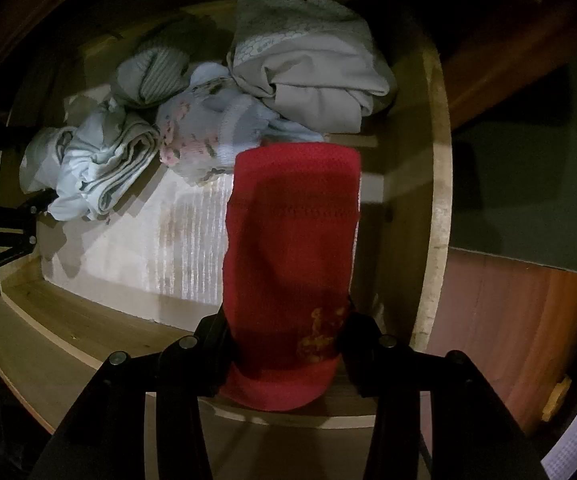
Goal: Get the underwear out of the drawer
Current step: 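Grasp the white rolled garment with the left tool and lift it while the right tool holds the red garment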
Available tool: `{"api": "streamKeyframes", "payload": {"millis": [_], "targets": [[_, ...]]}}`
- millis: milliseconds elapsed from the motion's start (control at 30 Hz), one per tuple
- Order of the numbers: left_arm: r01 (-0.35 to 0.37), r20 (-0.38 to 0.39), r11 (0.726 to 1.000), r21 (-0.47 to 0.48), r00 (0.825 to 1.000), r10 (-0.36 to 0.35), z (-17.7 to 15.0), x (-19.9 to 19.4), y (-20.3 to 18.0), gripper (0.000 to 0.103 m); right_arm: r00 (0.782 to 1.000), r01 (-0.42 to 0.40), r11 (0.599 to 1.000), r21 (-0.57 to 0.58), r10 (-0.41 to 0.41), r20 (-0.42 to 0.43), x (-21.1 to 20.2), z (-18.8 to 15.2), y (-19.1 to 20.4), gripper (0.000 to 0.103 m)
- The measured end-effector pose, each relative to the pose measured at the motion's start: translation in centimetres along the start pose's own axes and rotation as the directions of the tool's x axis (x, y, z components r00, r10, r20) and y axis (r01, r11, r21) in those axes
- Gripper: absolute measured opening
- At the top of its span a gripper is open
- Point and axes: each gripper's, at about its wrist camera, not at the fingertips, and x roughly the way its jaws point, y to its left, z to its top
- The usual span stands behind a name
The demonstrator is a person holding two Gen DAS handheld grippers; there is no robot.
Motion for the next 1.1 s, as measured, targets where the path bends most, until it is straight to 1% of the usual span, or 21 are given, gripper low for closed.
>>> {"api": "streamKeyframes", "payload": {"millis": [67,100,233,333,400,533,600,833,867,967,1033,1100], "targets": [[0.017,0.002,1.000,-0.025,1.000,-0.017,-0.5,-0.2,0.2,0.062,1.000,0.000,1.000,0.000,0.000,0.000,0.0,0.0,0.1,0.043],[0.024,0.004,0.999,-0.036,1.000,-0.024,-1.5,-0.4,-0.8,0.061,1.000,0.000,1.000,-0.003,0.000,0.000,0.1,0.0,0.2,0.043],[0.043,0.006,0.997,-0.069,0.999,-0.043,-2.1,-0.7,-1.1,0.057,1.000,-0.002,1.000,-0.004,0.002,0.001,0.1,0.0,0.2,0.043],[0.075,-0.003,0.992,-0.100,0.997,-0.075,-2.6,-0.9,-1.3,0.055,1.000,-0.002,1.000,-0.007,0.002,0.002,0.1,0.0,0.2,0.043],[0.103,-0.015,0.986,-0.129,0.994,-0.106,-3.0,-1.0,-1.3,0.054,1.000,-0.001,1.000,-0.010,0.001,0.001,0.0,0.0,0.3,0.043],[0.122,-0.044,0.981,-0.149,0.991,-0.130,-3.6,-1.1,-1.9,0.053,1.000,-0.002,1.000,-0.012,0.002,0.002,0.0,-0.1,0.5,0.043],[0.142,-0.065,0.975,-0.169,0.986,-0.154,-3.9,-1.1,-2.3,0.053,1.000,-0.003,1.000,-0.014,0.003,0.003,0.0,-0.2,0.6,0.043],[0.144,-0.116,0.960,-0.239,0.978,-0.175,-4.7,-1.4,-3.7,0.053,1.000,-0.007,1.000,-0.016,0.007,0.006,-0.2,-0.4,0.6,0.043],[0.154,-0.122,0.953,-0.262,0.974,-0.191,-4.8,-1.5,-3.8,0.053,1.000,-0.007,1.000,-0.017,0.007,0.006,-0.2,-0.4,0.6,0.043],[0.157,-0.124,0.938,-0.309,0.971,-0.204,-4.9,-2.3,-3.9,0.053,1.000,-0.006,1.000,-0.020,0.006,0.009,-0.3,-0.5,0.6,0.043],[0.170,-0.123,0.917,-0.361,0.966,-0.227,-5.2,-2.8,-3.6,0.053,1.000,-0.005,1.000,-0.019,0.005,0.011,-0.3,-0.6,0.7,0.043],[0.180,-0.113,0.888,-0.422,0.962,-0.249,-5.6,-3.4,-3.4,0.053,1.000,-0.010,1.000,-0.015,0.010,0.014,-0.4,-0.6,0.7,0.043]]}}
